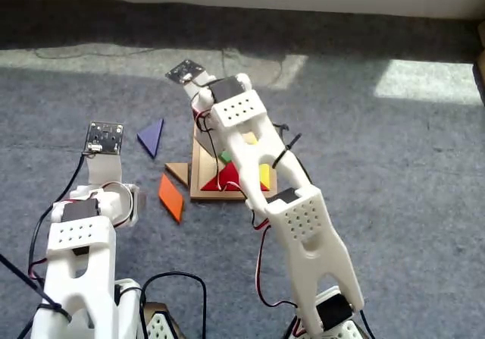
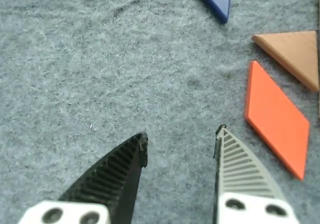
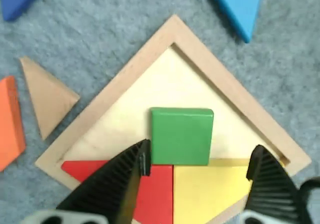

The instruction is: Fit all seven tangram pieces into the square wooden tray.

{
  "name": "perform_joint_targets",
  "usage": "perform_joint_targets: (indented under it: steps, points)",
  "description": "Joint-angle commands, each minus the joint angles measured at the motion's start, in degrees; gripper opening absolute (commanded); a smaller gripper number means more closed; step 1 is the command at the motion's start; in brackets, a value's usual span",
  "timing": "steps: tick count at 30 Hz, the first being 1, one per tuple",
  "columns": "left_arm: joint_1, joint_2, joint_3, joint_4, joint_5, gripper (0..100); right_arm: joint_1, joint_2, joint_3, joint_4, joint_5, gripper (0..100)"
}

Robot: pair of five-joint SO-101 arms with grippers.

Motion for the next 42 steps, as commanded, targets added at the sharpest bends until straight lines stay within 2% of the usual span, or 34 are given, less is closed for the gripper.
perform_joint_targets:
  steps: [1, 5, 11, 14, 18, 23, 25, 29, 33, 39, 42]
  points:
    - [-0.7, -0.1, -0.5, -1.1, 0.3, 23, 0.4, -5.7, -11.3, 8.7, -1.1, 30.8]
    - [-0.7, -0.1, -0.6, -1.1, 0.4, 23, 1.8, -9.8, -15.2, 9.7, -2.6, 30.7]
    - [-0.7, 0.1, -4.1, -0.6, 0.4, 23, 5.4, -21.9, 3.1, 9.7, -3.0, 30.7]
    - [-0.5, 0.2, -9.2, 3.8, 0.1, 23, 7.0, -31.1, 14.5, 9.6, -3.0, 30.7]
    - [1.2, 0.3, -18.9, 13.8, -3.3, 23, 10.1, -42.9, 28.4, 8.4, -3.1, 30.7]
    - [6.3, 0.3, -26.2, 22.5, -4.6, 23, 14.5, -55.6, 49.0, 0.7, -3.1, 30.7]
    - [8.7, 0.3, -27.0, 24.4, -4.1, 27, 15.8, -60.3, 58.0, -4.4, -3.1, 30.7]
    - [9.7, 0.3, -27.3, 25.1, 1.7, 29, 16.0, -68.8, 74.2, -14.7, -3.1, 30.7]
    - [4.1, 0.2, -27.3, 25.1, 4.1, 27, 13.7, -74.9, 83.4, -20.4, -3.1, 30.7]
    - [-8.0, 0.0, -25.1, 25.0, 4.1, 27, 7.2, -75.8, 83.5, -24.0, -3.0, 30.7]
    - [-11.3, -0.1, -20.6, 22.3, 4.1, 27, 5.1, -75.1, 83.5, -28.5, -3.0, 30.7]
